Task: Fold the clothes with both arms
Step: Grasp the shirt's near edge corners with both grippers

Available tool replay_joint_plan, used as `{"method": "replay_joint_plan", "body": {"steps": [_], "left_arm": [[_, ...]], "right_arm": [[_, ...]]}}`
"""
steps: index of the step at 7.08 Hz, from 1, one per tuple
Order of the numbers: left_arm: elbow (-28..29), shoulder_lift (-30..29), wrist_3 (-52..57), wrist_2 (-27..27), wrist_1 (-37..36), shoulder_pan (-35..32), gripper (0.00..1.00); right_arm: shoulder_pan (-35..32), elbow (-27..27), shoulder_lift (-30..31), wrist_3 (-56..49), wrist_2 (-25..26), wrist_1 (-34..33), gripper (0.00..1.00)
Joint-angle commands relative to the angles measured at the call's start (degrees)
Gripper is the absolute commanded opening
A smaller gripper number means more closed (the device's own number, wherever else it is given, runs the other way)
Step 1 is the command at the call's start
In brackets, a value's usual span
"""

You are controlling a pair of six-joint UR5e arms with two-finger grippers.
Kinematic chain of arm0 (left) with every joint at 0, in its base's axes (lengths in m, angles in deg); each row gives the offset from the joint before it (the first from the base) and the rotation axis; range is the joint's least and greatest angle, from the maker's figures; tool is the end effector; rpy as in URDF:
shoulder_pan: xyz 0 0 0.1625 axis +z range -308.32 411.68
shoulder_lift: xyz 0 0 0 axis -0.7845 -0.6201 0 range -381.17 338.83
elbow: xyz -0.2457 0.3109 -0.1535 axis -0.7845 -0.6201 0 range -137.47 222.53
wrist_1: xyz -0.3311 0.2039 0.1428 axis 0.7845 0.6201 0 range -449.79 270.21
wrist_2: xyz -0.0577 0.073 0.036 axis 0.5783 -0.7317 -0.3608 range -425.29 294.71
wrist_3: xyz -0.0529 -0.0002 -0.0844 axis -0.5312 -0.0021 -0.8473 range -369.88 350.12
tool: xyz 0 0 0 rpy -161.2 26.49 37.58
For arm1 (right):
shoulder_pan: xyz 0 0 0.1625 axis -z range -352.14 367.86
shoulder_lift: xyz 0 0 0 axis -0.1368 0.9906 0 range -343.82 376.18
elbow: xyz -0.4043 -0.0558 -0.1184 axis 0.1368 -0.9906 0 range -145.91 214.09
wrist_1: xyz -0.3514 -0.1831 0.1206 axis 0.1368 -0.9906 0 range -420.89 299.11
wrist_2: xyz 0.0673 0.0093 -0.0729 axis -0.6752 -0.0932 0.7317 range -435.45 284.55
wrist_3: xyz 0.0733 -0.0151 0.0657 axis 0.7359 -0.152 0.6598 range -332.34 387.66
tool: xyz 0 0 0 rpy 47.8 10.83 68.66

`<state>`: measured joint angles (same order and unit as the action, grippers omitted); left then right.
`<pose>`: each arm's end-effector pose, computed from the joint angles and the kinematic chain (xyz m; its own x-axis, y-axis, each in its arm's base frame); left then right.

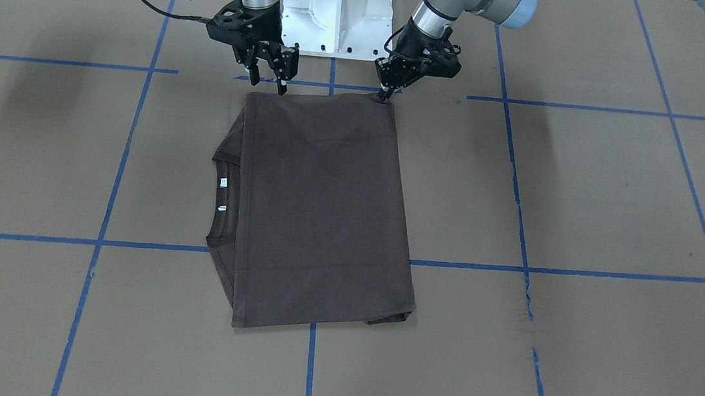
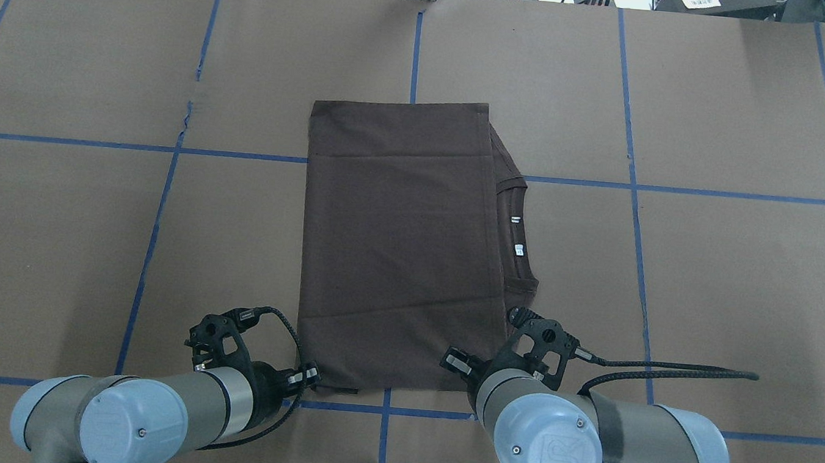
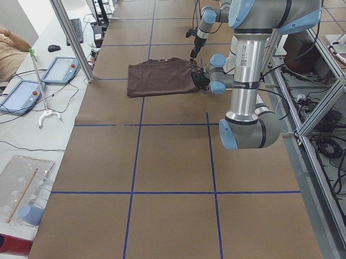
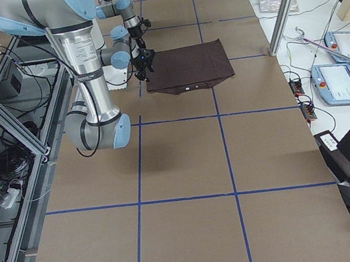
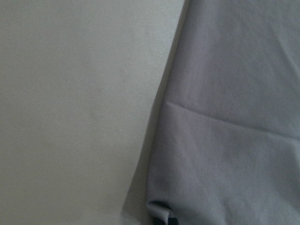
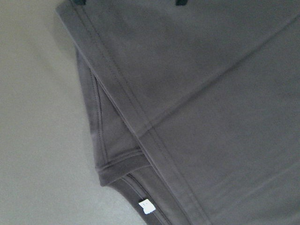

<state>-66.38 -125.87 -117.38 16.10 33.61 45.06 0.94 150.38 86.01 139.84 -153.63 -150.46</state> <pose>0.5433 -0.2122 0.3031 0.2947 -0.3333 -0.8956 0.3558 0.9081 -0.2209 -0.5333 -0.2196 0.2710 0.5277 0.4365 0.7287 -0.5030 0.8519 -0.1460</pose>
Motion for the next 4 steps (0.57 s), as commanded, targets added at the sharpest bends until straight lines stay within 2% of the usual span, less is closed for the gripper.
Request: {"method": "replay_joint_plan", "body": {"steps": [1,4], "left_arm": [[-0.26,-0.06,0.01,-0.01,0.0,0.11,0.0],[-0.34,-0.06,0.01,-0.01,0.0,0.02,0.0]], "right_arm": [[0.24,-1.93,-0.13,0.58,0.39,-0.87,0.66],[-0.37,-4.75,-0.22,0.58,0.48,-0.95,0.65]]}}
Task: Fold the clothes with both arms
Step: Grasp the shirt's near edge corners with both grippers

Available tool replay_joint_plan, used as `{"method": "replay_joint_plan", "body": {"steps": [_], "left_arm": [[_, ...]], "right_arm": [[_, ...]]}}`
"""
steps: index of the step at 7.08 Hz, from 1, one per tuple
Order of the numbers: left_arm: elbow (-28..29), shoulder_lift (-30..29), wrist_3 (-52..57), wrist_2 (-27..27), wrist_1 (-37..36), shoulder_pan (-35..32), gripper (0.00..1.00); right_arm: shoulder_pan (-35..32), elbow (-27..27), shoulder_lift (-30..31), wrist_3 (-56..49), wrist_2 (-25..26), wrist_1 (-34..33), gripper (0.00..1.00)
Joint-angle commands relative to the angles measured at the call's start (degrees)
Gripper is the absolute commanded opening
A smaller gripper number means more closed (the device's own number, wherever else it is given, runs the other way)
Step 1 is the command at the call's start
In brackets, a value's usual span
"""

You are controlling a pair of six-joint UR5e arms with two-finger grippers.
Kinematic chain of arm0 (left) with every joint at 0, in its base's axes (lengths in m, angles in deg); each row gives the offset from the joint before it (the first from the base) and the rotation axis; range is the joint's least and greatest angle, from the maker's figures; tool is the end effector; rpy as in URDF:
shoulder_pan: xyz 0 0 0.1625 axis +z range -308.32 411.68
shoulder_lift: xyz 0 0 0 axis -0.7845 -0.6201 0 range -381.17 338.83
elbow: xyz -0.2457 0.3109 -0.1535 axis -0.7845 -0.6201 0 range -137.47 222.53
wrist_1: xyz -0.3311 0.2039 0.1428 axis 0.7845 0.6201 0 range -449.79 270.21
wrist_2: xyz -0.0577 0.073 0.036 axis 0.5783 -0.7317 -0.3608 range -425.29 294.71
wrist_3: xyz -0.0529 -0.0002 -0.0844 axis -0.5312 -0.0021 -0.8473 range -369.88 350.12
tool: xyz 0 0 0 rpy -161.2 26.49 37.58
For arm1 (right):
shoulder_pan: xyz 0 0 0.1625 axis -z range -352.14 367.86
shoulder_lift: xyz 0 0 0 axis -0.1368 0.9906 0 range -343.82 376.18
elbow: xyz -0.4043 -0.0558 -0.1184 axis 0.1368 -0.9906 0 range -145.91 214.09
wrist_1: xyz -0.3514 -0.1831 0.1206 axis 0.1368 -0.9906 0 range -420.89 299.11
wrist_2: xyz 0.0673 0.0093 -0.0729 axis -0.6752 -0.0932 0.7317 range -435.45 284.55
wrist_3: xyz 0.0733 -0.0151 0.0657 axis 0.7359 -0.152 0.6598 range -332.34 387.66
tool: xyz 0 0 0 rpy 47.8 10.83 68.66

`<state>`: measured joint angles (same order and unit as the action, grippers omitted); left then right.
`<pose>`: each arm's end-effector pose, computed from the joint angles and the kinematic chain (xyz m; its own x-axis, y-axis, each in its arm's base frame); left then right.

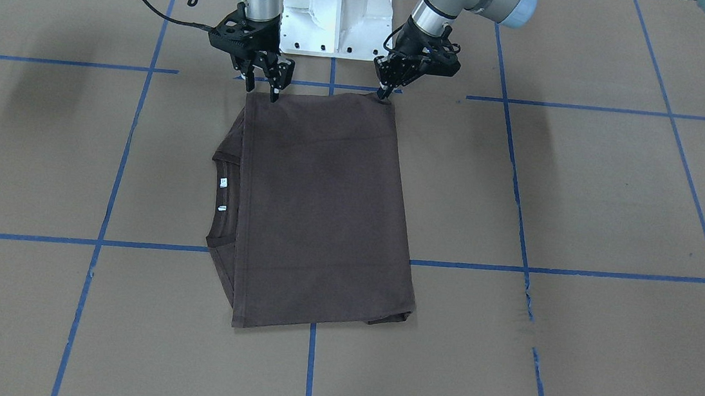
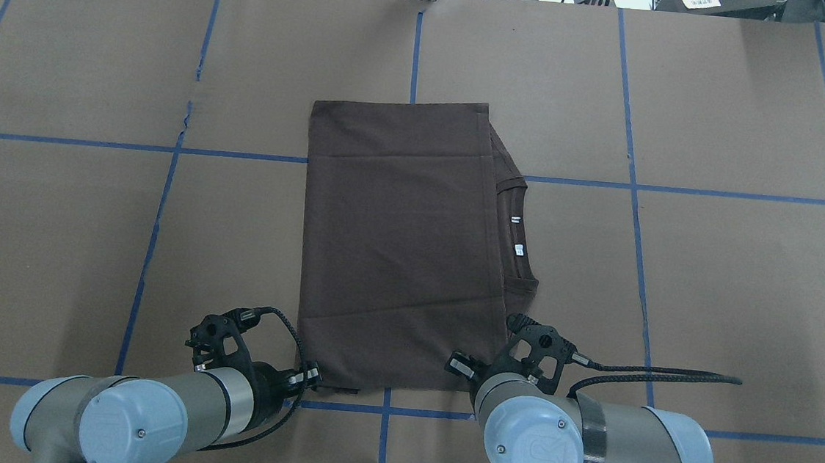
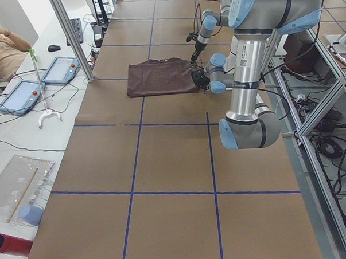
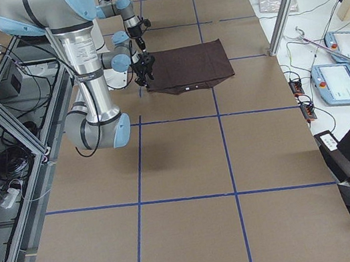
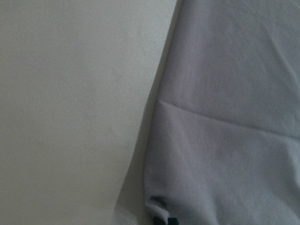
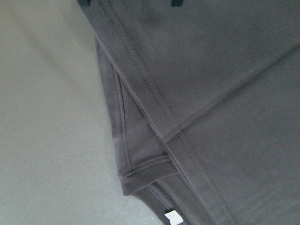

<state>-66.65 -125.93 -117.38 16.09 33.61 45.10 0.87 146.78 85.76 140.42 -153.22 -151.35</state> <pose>0.5423 -0.2117 0.3004 0.2898 -0.3325 -0.8975 0.3540 0.9084 -0.2222 -0.5507 -0.2231 0.2968 0.5721 0.4513 0.6848 -0.5237 0.8436 -0.1184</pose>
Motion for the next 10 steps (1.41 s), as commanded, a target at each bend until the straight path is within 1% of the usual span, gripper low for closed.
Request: {"method": "replay_joint_plan", "body": {"steps": [1,5,6,7,8,9,10], "left_arm": [[-0.07,0.0,0.0,0.0,0.0,-0.02,0.0],[0.02,0.0,0.0,0.0,0.0,-0.02,0.0],[0.02,0.0,0.0,0.0,0.0,-0.02,0.0],[0.02,0.0,0.0,0.0,0.09,-0.02,0.0],[-0.07,0.0,0.0,0.0,0.09,-0.02,0.0],[-0.16,0.0,0.0,0.0,0.09,-0.02,0.0],[-0.25,0.0,0.0,0.0,0.09,-0.02,0.0]], "right_arm": [[-0.47,-1.94,-0.07,-0.08,-0.01,-0.07,0.65],[-0.3,-1.95,-0.15,-0.17,-0.1,-0.07,0.65],[-0.3,-1.95,-0.33,0.61,-0.01,0.02,0.44],[-0.3,-2.04,-0.24,2.97,-0.01,0.11,0.18],[-0.39,-2.04,-0.24,3.6,0.34,0.19,0.06],[-0.39,-1.95,-0.33,5.61,1.12,0.37,0.0],[-0.74,-1.86,-1.2,6.94,1.39,0.37,0.0]]}}
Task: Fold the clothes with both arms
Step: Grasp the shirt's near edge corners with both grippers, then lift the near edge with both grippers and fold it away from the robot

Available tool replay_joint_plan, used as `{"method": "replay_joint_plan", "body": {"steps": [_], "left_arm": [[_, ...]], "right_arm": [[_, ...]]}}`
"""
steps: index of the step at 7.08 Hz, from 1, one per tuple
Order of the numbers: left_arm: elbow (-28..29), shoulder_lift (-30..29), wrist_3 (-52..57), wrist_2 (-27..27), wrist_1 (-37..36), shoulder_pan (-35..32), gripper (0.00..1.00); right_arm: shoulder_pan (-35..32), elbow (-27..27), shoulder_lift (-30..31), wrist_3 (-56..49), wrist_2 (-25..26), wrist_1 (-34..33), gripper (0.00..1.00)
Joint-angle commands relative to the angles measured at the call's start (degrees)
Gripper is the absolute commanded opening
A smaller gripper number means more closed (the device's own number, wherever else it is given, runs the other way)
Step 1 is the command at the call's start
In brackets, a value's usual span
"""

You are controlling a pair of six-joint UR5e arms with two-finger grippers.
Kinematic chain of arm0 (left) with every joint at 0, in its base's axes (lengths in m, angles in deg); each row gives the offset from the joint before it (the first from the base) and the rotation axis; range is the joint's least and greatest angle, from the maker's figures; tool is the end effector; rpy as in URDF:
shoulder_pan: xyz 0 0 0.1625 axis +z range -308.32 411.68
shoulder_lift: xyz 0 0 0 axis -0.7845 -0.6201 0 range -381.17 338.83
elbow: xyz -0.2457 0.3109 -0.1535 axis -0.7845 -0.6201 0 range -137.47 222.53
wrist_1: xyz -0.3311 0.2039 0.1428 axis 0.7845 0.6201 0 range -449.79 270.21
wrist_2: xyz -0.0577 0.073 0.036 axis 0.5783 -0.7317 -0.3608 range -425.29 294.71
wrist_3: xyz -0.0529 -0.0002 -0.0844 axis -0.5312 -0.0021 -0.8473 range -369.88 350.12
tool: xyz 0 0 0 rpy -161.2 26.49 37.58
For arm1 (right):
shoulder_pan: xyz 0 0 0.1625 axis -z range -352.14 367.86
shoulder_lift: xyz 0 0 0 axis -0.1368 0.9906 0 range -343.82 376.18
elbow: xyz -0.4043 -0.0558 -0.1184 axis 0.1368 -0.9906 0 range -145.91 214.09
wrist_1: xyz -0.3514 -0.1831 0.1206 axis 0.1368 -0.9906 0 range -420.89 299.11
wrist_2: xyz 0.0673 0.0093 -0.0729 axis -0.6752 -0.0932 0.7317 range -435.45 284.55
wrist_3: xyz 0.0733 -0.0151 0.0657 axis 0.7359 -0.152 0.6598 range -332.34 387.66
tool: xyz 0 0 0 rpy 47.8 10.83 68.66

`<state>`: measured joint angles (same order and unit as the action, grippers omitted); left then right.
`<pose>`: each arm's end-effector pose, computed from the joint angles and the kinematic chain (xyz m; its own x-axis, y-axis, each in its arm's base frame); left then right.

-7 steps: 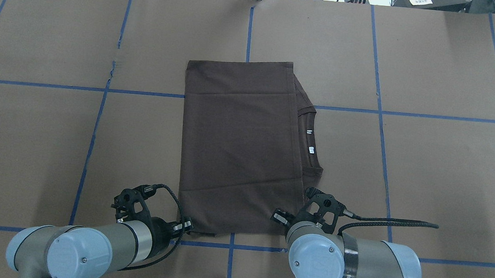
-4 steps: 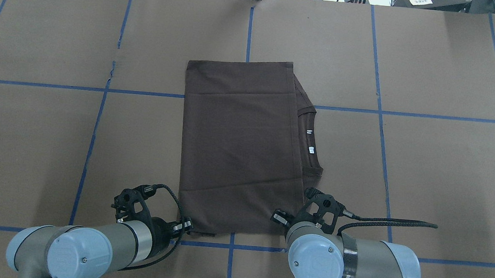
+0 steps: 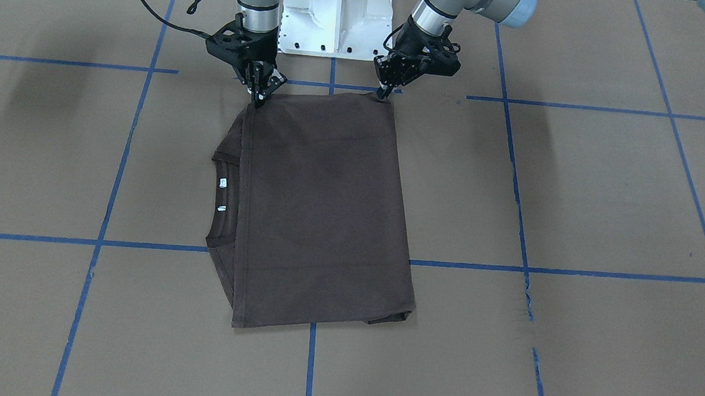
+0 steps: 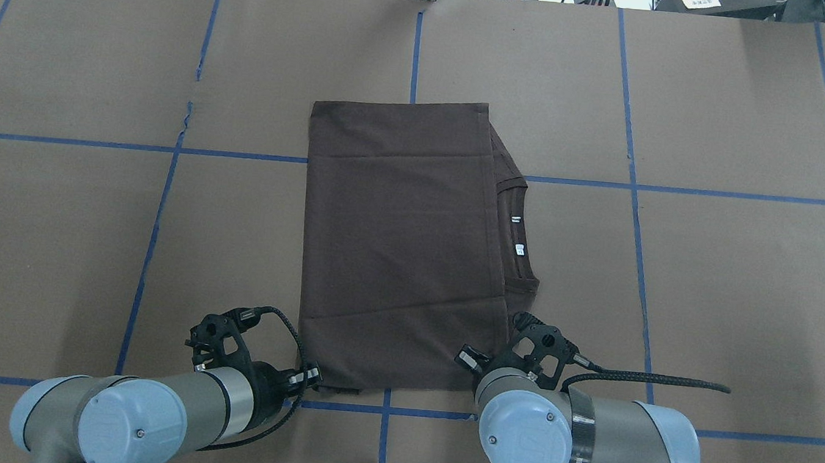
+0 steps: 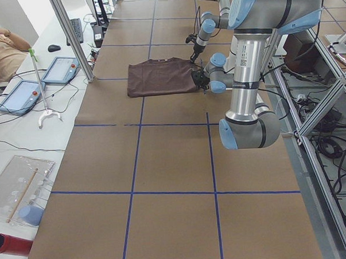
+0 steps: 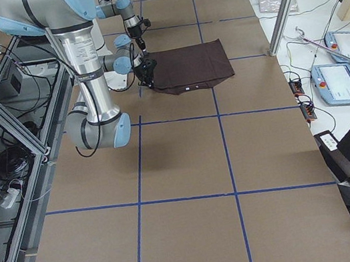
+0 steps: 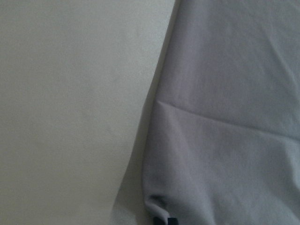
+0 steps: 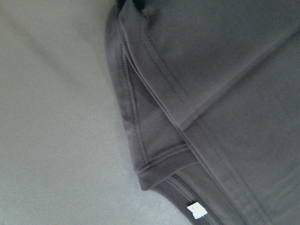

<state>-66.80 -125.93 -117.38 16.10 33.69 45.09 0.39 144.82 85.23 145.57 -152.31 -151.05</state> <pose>0.5415 -0.2117 0.2990 0.2862 -0.3322 -0.8988 0.3532 0.9085 -0.2233 -0.5585 -0.2305 0.3052 0.5268 0.5290 0.6653 -0.5916 0.7902 -0.1599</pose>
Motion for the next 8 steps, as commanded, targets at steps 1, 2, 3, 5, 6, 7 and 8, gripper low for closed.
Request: {"method": "replay_joint_plan", "body": {"steps": [1,2,3,5,6,7,8], "left_arm": [[-0.19,0.0,0.0,0.0,0.0,0.0,0.0],[-2.45,0.09,0.7,0.52,-0.17,-0.7,0.0],[-8.48,1.92,5.31,3.22,-1.74,-1.66,0.0],[-20.61,1.77,5.36,4.3,-15.48,-1.58,0.0],[-27.11,1.67,5.36,6.83,-21.64,-1.58,0.0],[-32.05,1.41,5.36,7.03,-27.71,-1.41,0.0],[-31.05,-0.33,5.36,6.94,-29.77,-1.23,0.0]], "right_arm": [[-0.79,0.36,-1.2,1.8,0.49,0.07,0.0],[-1.23,1.41,-1.64,1.71,0.4,0.07,0.0],[-1.67,6.9,-0.95,1.8,0.23,-0.54,0.0],[-1.41,15.79,-0.5,2.58,-0.38,-6.57,0.0],[-0.1,22.27,-0.41,3.02,-1.17,-12.09,0.0],[0.69,27.21,-0.85,3.81,-1.53,-17.97,0.0],[1.05,25.35,-1.2,3.82,-1.71,-18.56,0.0]]}}
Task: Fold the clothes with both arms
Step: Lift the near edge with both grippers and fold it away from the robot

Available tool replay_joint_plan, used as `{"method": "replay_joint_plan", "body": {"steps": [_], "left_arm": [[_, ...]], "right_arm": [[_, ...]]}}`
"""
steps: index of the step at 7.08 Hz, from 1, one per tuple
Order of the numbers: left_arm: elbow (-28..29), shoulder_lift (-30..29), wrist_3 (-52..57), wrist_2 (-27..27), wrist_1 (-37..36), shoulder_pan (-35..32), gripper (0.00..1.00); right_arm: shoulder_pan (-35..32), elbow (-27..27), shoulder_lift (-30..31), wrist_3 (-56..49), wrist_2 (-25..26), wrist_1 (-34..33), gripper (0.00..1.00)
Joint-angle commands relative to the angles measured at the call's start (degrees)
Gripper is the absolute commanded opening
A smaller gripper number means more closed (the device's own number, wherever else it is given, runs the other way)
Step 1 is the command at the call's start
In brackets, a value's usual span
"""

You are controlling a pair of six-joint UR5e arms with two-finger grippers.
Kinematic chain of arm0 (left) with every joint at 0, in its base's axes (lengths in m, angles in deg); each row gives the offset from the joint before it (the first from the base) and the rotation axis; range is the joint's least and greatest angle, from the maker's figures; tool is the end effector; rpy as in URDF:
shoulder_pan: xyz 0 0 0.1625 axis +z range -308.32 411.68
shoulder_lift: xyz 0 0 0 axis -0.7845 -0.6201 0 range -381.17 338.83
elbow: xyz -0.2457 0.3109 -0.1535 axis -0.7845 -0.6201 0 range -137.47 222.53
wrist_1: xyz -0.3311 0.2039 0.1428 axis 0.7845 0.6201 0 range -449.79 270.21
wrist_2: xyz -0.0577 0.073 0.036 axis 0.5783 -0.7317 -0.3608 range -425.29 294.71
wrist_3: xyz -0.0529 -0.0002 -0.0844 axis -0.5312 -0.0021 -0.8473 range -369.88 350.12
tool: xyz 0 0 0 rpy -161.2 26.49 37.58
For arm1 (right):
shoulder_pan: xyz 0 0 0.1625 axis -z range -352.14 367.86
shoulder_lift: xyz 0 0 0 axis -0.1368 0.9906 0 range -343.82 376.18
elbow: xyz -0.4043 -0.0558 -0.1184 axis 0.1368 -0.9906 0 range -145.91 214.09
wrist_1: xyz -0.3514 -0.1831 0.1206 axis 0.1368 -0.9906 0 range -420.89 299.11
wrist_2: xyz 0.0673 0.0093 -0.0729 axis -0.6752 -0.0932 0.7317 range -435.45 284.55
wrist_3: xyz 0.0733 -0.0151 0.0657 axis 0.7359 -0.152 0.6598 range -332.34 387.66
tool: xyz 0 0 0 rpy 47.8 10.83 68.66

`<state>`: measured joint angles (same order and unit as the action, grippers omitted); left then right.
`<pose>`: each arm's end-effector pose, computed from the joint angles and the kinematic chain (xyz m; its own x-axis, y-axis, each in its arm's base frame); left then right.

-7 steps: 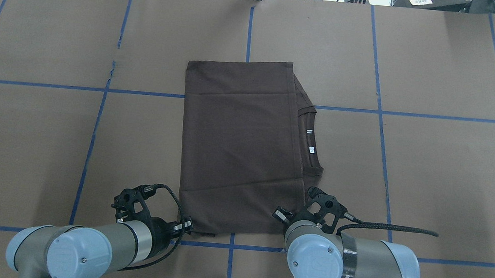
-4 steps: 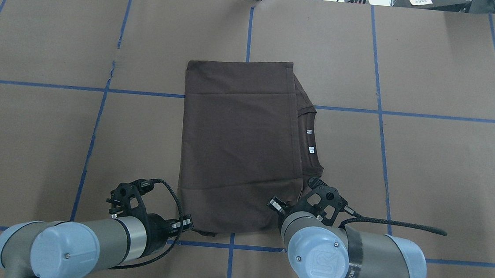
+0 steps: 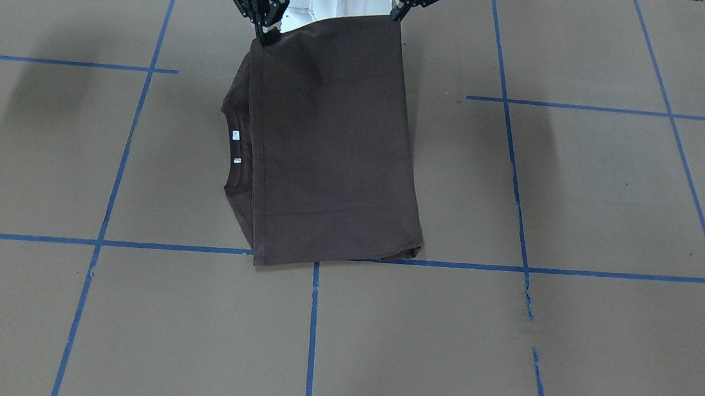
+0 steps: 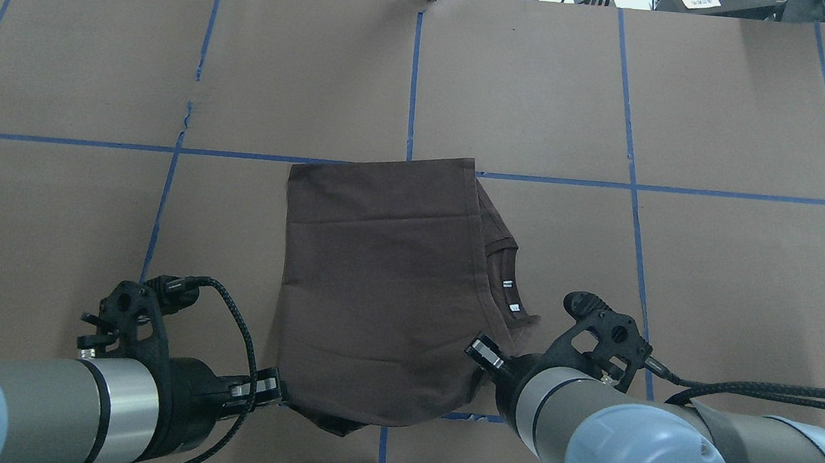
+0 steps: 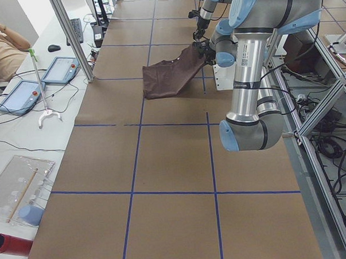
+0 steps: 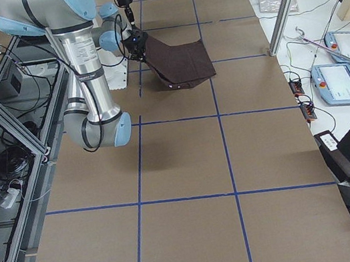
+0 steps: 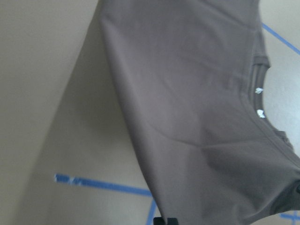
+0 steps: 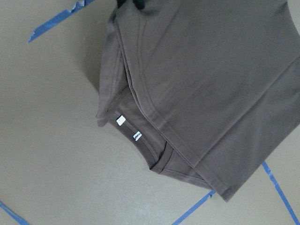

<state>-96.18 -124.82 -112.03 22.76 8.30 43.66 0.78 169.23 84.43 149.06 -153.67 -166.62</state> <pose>0.3864 -0.1924 0.1673 0.2880 -0.2528 -0.9237 0.2370 0.9533 -0.1870 -0.4274 -0.2079 0.1801 0.3862 0.5621 0.7314 -0.5622 0.7720 -0.2965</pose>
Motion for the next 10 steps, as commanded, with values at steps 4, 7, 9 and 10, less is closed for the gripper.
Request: {"method": "replay_joint_plan", "body": {"steps": [4,7,9,10], "left_arm": [[9.85,-7.26,8.6,0.63,-3.78,-9.18,0.0],[17.99,-9.81,14.15,3.62,-1.17,-17.01,0.0],[28.01,-9.82,16.35,3.62,8.3,-20.01,0.0],[32.23,-9.9,17.93,3.62,11.83,-21.5,0.0]], "right_arm": [[-6.87,-13.66,-7.77,-3.09,-0.44,3.51,0.0],[-13.91,-26.71,-13.93,-7.14,-2.27,10.94,0.0],[-16.12,-36.04,-15.25,-9.08,-2.37,18.07,0.0],[-16.65,-38.35,-15.52,-9.17,-2.72,19.67,0.0]]}}
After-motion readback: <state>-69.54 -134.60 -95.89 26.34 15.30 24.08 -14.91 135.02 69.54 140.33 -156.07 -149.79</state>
